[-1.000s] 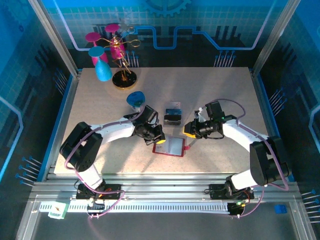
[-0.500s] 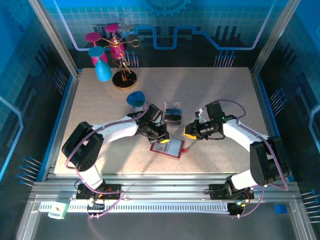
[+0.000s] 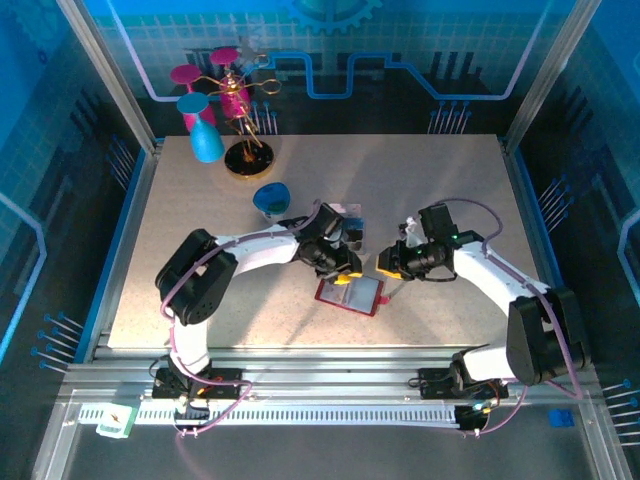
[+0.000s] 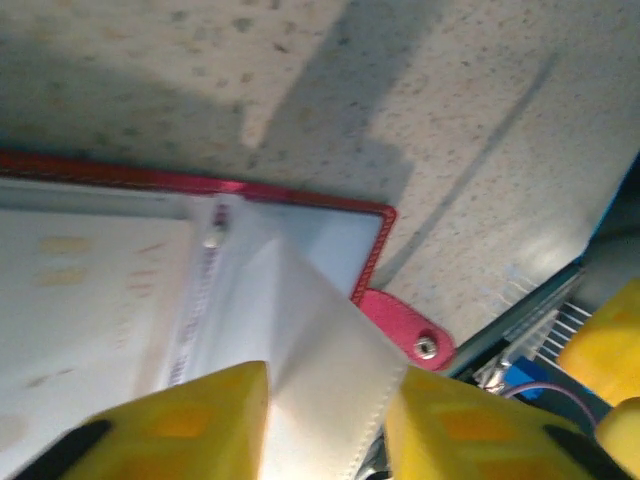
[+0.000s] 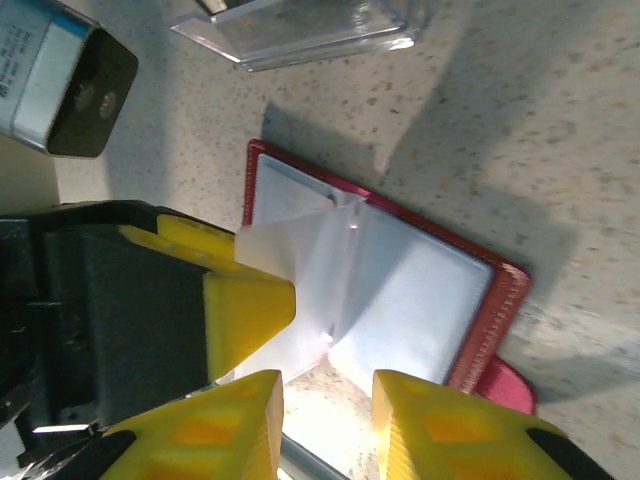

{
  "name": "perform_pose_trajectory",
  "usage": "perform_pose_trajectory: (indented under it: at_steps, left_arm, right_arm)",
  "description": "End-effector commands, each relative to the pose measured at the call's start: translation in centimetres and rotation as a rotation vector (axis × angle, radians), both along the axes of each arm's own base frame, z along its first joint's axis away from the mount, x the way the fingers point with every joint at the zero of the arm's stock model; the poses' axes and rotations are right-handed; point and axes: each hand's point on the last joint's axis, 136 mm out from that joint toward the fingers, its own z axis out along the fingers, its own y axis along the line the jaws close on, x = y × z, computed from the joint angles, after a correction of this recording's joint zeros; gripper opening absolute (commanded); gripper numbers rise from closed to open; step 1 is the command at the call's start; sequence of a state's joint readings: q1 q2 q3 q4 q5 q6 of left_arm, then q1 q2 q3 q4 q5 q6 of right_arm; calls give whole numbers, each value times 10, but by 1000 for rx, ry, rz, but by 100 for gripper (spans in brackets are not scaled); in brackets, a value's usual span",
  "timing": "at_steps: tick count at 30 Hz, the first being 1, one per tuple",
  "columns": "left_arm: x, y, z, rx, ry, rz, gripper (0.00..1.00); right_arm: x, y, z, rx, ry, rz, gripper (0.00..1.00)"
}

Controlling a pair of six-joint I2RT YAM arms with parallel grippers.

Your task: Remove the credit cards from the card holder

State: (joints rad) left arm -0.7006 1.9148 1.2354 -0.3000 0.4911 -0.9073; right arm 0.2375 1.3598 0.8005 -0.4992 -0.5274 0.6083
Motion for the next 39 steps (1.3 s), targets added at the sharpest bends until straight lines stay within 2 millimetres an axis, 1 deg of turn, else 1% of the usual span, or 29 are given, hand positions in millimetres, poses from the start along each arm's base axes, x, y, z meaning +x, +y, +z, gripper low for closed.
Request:
perform_pose_trajectory:
  at_steps: [1,5,7,9,12,15,19,21,24,27,30,32,36,39]
  left_arm:
    - [-9,-26,6,-68,15,-82,42]
    - [-13,-46,4,-122,48,-124,49]
    - [-14,-50,2,-126,55,-134,52]
    - [-15,-52,-3,-126,66,-136,55]
    - [-15,-50,-5,-126,68,-128,56]
    - [-9,-44,2,-118,28,-109,57]
    - [6,-25,17,-114,-33,-49,58]
    - [12,-13,23,-112,-50,-19,59]
    - [17,8,26,-99,-66,22,58]
    - [20,28,25,-85,-73,58,58]
    - [21,46,22,-66,-75,88,58]
    - [21,58,20,-49,-81,107,57]
    - [17,76,12,-12,-73,132,55]
    - [11,83,7,5,-64,137,53]
  right_arm:
    - [-6,-20,-3,-59,22,-41,30]
    - [-15,-37,-14,-137,64,-69,36]
    - [-19,-42,-19,-152,75,-81,39]
    - [-22,-46,-23,-145,97,-99,40]
    - [-25,-45,-30,-124,116,-106,40]
    - [-28,-34,-36,-50,144,-97,40]
    - [-36,-18,-52,16,201,-72,39]
    - [-40,-13,-59,12,226,-53,38]
    - [-44,-9,-68,-19,247,-36,34]
    - [-39,-6,-70,-45,233,-27,26]
    - [-32,-4,-70,-64,214,-12,16]
    - [-25,0,-69,-63,199,-3,11]
    - [-13,9,-65,-47,174,22,7]
    - [-7,12,-65,-55,174,46,7]
